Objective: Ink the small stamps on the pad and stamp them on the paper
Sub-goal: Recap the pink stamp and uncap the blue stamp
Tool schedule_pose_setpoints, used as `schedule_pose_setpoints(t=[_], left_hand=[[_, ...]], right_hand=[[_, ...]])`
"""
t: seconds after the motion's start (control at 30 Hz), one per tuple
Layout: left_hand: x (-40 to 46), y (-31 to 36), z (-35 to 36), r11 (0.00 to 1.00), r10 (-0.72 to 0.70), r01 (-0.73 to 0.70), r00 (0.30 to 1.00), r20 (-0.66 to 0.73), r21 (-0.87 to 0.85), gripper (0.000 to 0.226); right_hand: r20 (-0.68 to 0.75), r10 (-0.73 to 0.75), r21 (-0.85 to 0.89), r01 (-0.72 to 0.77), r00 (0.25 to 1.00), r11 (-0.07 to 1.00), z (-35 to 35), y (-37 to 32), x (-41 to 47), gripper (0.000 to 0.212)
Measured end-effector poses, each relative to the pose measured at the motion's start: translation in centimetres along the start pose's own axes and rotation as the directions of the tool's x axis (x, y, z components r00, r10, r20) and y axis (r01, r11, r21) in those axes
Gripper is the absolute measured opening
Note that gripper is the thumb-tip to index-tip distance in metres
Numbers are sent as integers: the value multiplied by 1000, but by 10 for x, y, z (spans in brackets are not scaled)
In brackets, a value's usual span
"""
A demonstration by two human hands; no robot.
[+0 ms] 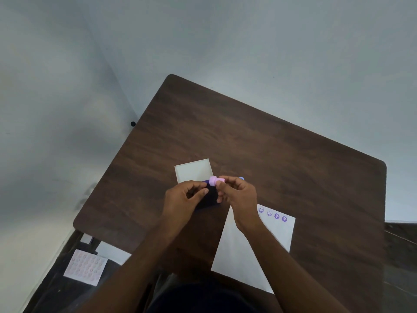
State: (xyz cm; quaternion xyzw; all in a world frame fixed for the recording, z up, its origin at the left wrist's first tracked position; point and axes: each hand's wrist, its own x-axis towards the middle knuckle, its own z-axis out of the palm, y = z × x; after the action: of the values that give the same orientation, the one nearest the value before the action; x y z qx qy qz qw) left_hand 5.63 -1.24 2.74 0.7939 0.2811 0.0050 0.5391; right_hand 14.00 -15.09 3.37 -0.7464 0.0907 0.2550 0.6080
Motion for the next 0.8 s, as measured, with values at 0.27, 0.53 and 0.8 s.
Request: schedule_pose_setpoints(t=[0.27, 0.53, 0.8], left_hand=[[16, 7, 27, 994, -13, 9, 999, 38, 106, 25], [36, 6, 62, 976, -46, 28, 996, 77, 218, 30], [56, 12, 85, 961, -69, 34, 990, 121, 273, 34]], right_hand=[[-224, -127, -308, 54, 966, 950, -23, 5, 20, 25], [-193, -310, -525, 169, 931, 834, -41, 19, 49, 19], [-143, -339, -674, 159, 930, 722, -41, 36, 75, 29]])
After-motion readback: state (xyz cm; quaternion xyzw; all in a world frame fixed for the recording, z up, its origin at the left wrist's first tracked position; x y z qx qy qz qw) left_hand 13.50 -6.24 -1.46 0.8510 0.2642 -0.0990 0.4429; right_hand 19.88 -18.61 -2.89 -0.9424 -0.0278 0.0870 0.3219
